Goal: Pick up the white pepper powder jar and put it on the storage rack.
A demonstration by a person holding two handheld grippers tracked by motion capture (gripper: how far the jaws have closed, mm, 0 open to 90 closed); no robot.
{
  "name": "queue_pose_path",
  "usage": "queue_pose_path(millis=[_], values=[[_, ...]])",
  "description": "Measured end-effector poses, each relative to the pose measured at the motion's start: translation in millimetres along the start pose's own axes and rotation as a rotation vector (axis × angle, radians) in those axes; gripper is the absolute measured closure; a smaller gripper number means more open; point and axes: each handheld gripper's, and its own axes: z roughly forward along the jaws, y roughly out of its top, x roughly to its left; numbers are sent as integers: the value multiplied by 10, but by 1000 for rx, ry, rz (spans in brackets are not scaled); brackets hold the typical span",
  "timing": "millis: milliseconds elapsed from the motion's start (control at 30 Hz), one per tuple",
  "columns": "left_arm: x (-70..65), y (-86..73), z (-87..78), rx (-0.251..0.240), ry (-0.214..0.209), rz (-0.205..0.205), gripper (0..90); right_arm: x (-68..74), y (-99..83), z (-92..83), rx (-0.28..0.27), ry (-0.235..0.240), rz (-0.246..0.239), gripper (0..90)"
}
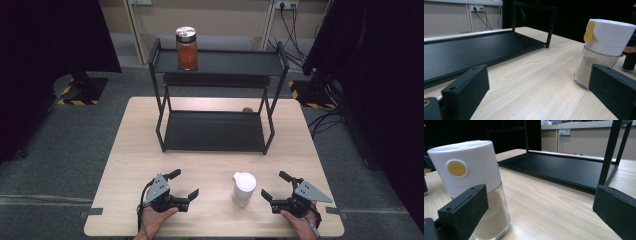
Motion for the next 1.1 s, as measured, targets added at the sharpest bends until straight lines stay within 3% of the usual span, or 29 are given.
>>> queue_pose_path(millis=[333,667,1100], values=[[21,-10,-6,2,19,-10,24,4,18,19,5,50,-20,4],[14,-16,2,6,19,-12,24,101,55,132,19,117,-46,10],[10,-16,8,10,17,-7,24,270,95,299,26,148,-66,12]])
